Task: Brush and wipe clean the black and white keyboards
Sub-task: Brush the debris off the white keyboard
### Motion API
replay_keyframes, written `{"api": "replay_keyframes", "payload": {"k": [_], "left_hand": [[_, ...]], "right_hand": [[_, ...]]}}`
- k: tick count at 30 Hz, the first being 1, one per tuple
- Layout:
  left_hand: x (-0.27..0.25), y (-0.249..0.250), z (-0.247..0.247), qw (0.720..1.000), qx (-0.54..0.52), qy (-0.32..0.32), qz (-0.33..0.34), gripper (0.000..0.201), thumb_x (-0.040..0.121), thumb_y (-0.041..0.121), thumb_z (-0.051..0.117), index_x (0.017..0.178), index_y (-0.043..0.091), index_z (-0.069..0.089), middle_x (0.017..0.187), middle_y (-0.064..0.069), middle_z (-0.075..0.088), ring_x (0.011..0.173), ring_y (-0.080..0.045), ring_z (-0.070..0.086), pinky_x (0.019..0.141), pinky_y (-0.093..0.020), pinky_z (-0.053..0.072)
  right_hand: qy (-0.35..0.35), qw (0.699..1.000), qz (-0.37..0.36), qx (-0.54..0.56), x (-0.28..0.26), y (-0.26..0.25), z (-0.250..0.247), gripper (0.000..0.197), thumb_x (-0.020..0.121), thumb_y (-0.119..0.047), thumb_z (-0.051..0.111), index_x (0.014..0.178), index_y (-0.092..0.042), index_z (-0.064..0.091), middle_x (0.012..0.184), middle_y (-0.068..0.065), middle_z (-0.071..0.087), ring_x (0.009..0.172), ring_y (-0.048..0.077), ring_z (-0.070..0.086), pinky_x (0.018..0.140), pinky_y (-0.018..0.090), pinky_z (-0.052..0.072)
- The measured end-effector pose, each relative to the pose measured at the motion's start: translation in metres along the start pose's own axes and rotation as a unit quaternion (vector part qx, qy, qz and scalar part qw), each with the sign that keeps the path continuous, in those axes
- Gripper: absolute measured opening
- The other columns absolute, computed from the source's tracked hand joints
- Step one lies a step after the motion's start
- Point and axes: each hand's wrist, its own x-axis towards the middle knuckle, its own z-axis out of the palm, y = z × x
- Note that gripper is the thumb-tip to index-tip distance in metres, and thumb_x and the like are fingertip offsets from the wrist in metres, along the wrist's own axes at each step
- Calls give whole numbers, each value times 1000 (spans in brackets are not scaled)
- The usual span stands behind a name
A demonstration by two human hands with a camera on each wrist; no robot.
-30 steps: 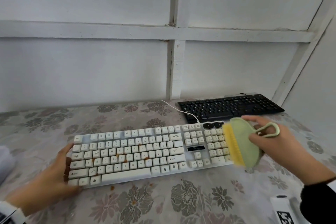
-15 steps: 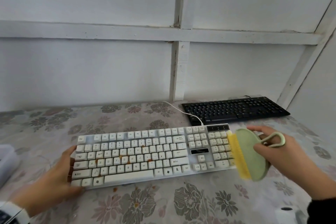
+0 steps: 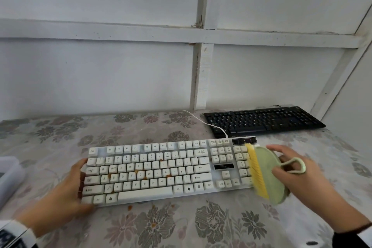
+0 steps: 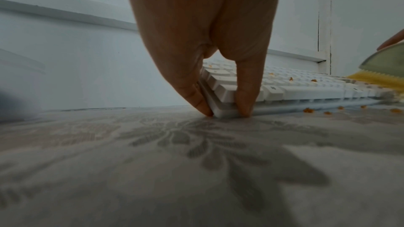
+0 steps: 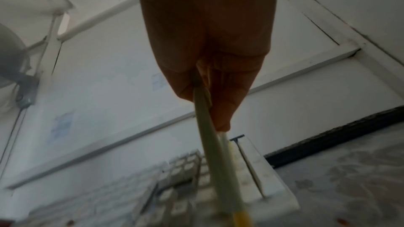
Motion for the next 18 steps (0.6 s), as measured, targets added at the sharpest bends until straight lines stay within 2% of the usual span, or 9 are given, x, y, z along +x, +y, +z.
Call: {"api": "replay_keyframes", "payload": {"k": [3,5,8,11,14,16,18], "left_hand": [[-1,-2,-1,1000,-3,3,-2,97,31,43,75,95,86,17,102,12,60,82,-9,68,70,-26,52],[0,-4,-1,1000,-11,-2,1,99,31,38,77,97,84,19,103,10,62,83,-9,69,72,-30,54],[0,-5,0,1000,-20,-5,4,98,30,36,77,95,84,21,104,10,61,85,-8,69,73,-31,54],[1,-5,0,1000,-18,-1,2,97,31,37,76,94,85,20,106,11,59,86,-11,68,78,-35,54],[0,0,0,1000,-19,4,-6,94,30,40,73,91,86,19,102,11,59,83,-11,68,73,-30,53],[0,2,0,1000,-14,4,-9,93,31,42,73,91,87,17,102,11,58,84,-13,67,75,-31,53],[-1,2,0,1000,-10,5,-7,94,31,42,73,91,87,16,105,12,57,89,-14,65,79,-35,53]], "right_hand": [[22,1000,-5,-1,5,-10,-9,42,83,1,58,100,-37,61,69,-3,63,47,13,42,41,22,37],[49,999,-21,6,15,-18,-14,42,82,-1,58,108,-35,62,78,-1,65,51,16,47,42,19,39],[61,998,-32,11,24,-24,-12,45,83,-3,56,115,-34,60,91,-2,68,63,21,56,48,24,43],[38,999,-7,-5,16,-16,-2,43,84,-2,56,114,-33,59,79,-1,67,51,13,48,41,20,38],[9,1000,11,-6,1,-7,1,41,84,0,56,106,-35,61,61,-9,63,40,5,43,35,16,34],[14,1000,10,-5,1,-9,-4,42,83,1,56,103,-36,63,62,-6,63,39,6,41,36,18,35],[43,999,-4,-8,9,-13,-12,43,82,-1,57,104,-37,62,73,2,67,47,11,44,42,23,37]]}}
